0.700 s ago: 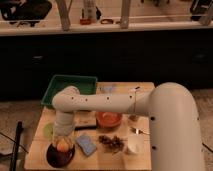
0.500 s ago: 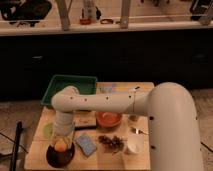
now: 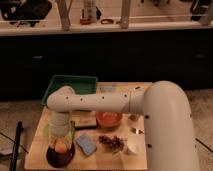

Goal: Place apple in purple bowl

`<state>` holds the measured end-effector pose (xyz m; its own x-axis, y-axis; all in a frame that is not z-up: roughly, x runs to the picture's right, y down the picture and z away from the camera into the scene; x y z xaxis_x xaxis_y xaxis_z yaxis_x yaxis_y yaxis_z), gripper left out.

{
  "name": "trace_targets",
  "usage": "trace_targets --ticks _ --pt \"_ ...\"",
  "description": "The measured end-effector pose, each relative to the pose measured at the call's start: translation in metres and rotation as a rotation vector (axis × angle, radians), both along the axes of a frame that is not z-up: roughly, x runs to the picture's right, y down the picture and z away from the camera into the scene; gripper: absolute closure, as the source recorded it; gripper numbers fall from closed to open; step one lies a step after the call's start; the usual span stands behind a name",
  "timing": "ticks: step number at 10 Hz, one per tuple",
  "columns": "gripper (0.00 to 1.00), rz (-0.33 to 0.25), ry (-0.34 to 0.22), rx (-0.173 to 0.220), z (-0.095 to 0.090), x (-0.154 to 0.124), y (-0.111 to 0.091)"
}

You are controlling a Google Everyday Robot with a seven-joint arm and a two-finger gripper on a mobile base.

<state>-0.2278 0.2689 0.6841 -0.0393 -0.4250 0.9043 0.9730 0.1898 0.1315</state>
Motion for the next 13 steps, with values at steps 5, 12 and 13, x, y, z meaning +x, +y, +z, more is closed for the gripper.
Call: trace_targets --ticks 5,12,13 --pt "0.4 0.019 0.0 0.001 -0.009 0.0 -0.004" --pt "0.2 -0.02 0.016 -0.016 -0.017 -0.002 -0.008" --pt "0.2 -0.029 0.021 -0.019 -0.018 -0.003 -0.009"
